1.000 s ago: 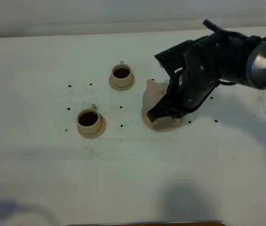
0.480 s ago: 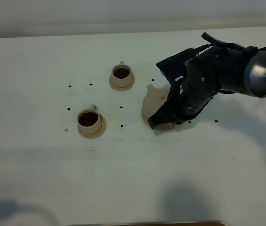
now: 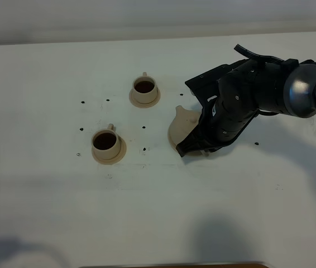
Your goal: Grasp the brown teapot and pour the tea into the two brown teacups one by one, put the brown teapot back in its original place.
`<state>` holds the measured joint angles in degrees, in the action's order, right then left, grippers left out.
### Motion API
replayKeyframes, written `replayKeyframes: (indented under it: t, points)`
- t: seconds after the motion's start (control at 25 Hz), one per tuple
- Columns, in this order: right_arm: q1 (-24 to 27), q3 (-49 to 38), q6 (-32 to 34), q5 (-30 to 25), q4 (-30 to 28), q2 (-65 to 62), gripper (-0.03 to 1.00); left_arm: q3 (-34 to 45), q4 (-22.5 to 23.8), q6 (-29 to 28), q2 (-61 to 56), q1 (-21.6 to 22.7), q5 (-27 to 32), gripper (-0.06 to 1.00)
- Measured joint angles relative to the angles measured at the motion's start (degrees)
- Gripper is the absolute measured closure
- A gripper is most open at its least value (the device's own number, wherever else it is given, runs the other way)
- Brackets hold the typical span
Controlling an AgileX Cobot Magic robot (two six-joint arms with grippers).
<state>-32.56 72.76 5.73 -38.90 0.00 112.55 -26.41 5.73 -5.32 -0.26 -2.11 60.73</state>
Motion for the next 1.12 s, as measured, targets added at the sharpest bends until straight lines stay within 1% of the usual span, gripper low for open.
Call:
replayKeyframes:
  t: [0.08,0.16,0.24,0.36,0.48,0.6,0.76,0.92,1.12]
  points:
    - [0.0,0.0,0.0,0.1,-0.4,0.0,0.83,0.0,0.0,0.0,0.0,0.0,0.0,0.63]
    - [0.0,0.0,0.0,0.8,-0.8,0.0,0.76,0.0,0.0,0.0,0.0,0.0,0.0,0.63]
    - [0.0,0.0,0.0,0.9,-0.8,0.0,0.66,0.0,0.0,0.0,0.0,0.0,0.0,0.63]
    - [0.0,0.0,0.0,0.8,-1.2,0.0,0.46,0.0,0.0,-0.1,0.0,0.0,0.0,0.63]
    - [0.0,0.0,0.0,0.3,-1.3,0.0,0.32,0.0,0.0,-0.1,0.0,0.0,0.0,0.63]
    - [0.0,1.0,0.0,-1.3,-1.6,-1.3,0.29,0.0,0.0,-0.1,0.0,0.0,0.0,0.63]
    - [0.9,4.0,-0.2,-2.2,-1.5,-5.1,0.32,0.0,-0.1,-0.1,0.0,0.0,0.0,0.63]
    - [5.0,5.3,-0.8,-2.3,-1.5,-8.1,0.36,0.0,-0.1,-0.1,0.0,0.0,0.0,0.63]
    - [11.5,4.7,-1.0,-5.0,-1.6,-12.2,0.36,0.0,-0.1,-0.1,0.0,0.0,0.0,0.63]
